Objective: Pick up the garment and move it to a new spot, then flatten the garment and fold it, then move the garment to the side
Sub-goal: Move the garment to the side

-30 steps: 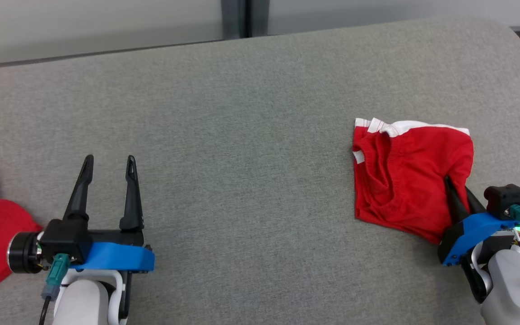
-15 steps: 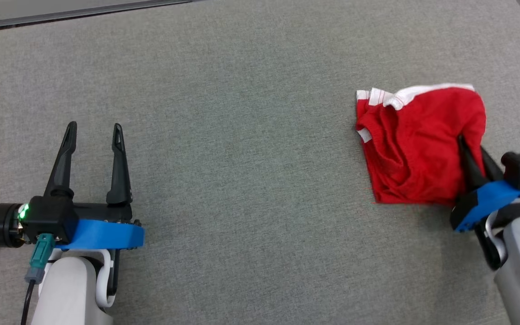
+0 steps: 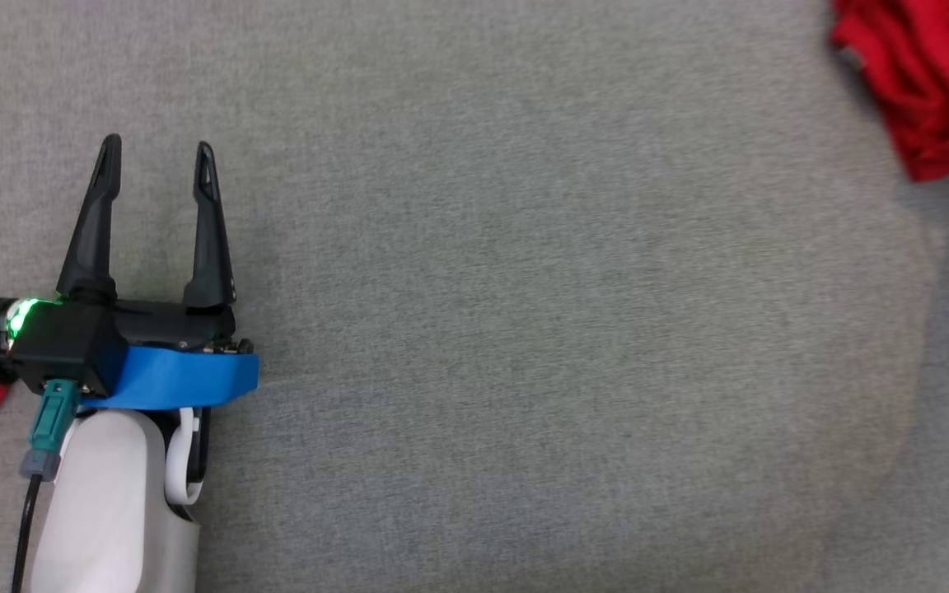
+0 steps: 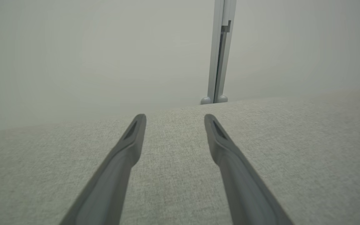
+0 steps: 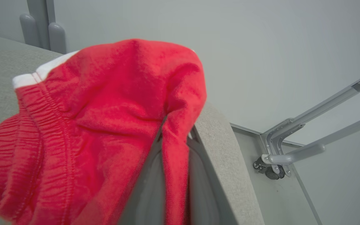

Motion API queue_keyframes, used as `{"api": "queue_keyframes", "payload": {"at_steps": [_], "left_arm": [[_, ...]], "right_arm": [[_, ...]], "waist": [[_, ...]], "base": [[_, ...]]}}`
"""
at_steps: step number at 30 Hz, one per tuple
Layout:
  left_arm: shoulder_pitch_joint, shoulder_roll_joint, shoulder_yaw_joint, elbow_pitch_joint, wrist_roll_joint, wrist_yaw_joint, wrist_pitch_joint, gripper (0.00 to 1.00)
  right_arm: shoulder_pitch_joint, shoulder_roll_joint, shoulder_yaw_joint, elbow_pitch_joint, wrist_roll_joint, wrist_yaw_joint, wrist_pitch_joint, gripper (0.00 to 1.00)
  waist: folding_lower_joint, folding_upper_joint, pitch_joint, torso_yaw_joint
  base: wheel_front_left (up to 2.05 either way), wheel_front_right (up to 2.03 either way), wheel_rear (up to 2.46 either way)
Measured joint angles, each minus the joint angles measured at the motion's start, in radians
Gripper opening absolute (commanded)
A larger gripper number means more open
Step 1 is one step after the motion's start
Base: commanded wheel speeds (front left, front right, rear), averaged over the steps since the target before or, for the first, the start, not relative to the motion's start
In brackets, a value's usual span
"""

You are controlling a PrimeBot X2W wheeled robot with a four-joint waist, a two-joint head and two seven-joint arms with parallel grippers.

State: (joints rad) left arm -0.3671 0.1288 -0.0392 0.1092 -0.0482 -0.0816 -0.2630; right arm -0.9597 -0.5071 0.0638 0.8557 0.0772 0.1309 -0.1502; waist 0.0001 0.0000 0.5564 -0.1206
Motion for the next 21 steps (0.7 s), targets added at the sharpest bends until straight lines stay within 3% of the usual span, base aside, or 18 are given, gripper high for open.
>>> {"api": "queue_keyframes", "payload": {"at_steps": [6,12,13,14,15,21], "left_arm": [[-0.018,0.006,-0.005,-0.027,0.001,-0.003,0.000,1.00],[-0.021,0.011,-0.007,-0.049,0.002,0.002,0.000,1.00],[-0.022,0.012,-0.007,-0.050,0.003,0.002,0.000,1.00],[-0.022,0.012,-0.007,-0.051,0.004,0.003,0.000,1.00],[-0.022,0.013,-0.007,-0.052,0.004,0.003,0.000,1.00],[-0.009,0.016,-0.003,-0.037,-0.001,0.012,0.000,1.00]], "right_arm": [[-0.101,-0.072,-0.030,0.129,0.001,0.000,0.029,0.00],[-0.140,-0.082,-0.072,0.207,-0.036,0.000,0.033,0.00],[-0.146,-0.082,-0.077,0.217,-0.044,0.000,0.027,0.36],[-0.149,-0.081,-0.081,0.224,-0.052,0.000,0.023,0.95],[-0.154,-0.076,-0.091,0.237,-0.053,0.000,0.020,1.00],[-0.162,-0.060,-0.130,0.276,-0.087,0.000,-0.027,1.00]], "waist": [[0.0000,0.0000,0.060,0.037],[-0.0001,0.0000,0.087,0.050],[0.0000,0.0000,0.089,0.050],[-0.0001,0.0000,0.089,0.050],[0.0000,0.0000,0.089,0.049],[0.0000,0.0000,0.057,0.040]], "base": [[0.00,0.00,0.00],[0.00,0.00,0.00],[0.00,0.00,0.00],[0.00,0.00,0.00],[0.00,0.00,0.00],[0.00,0.00,0.00]]}}
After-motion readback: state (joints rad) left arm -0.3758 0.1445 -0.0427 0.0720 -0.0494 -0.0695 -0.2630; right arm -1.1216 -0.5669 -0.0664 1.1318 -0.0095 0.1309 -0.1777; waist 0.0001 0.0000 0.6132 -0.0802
